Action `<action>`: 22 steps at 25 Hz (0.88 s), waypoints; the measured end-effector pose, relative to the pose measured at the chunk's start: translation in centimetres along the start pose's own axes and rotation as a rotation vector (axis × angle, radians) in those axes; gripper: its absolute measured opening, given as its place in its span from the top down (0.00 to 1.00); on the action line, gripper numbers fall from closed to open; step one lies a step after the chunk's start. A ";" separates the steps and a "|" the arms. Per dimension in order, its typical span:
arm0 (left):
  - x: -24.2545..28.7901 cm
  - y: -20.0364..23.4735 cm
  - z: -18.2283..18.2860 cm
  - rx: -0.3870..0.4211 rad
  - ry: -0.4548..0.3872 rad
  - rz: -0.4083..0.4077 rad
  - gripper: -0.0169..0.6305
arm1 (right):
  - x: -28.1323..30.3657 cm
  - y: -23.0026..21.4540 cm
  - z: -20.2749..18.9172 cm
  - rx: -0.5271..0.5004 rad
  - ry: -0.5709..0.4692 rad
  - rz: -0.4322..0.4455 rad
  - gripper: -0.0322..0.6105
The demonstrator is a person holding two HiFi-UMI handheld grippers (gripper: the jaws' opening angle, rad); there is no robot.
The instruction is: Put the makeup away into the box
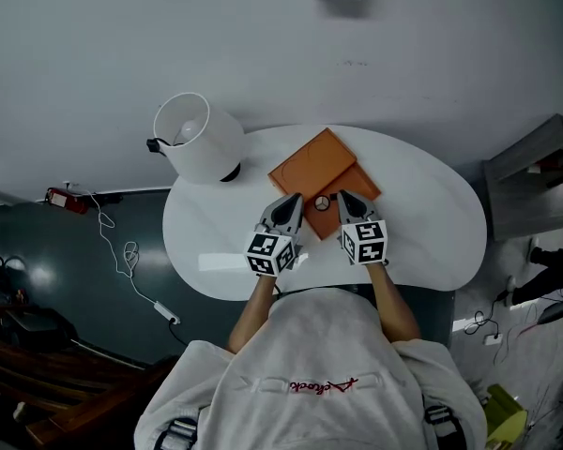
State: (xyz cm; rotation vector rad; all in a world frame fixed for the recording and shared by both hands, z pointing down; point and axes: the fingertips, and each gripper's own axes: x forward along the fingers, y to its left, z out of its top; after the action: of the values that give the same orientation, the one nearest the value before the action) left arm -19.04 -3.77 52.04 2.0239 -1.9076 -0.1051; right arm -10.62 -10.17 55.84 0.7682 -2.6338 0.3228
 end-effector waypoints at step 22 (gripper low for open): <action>-0.7 0.9 0.2 0.016 0.000 -0.031 0.96 | 0.3 0.6 0.5 -0.013 -0.017 -0.045 0.92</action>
State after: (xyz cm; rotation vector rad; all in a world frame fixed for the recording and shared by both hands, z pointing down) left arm -19.99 -3.18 52.05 2.0638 -1.8836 -0.0983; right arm -11.33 -10.00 55.48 0.8286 -2.6275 0.2878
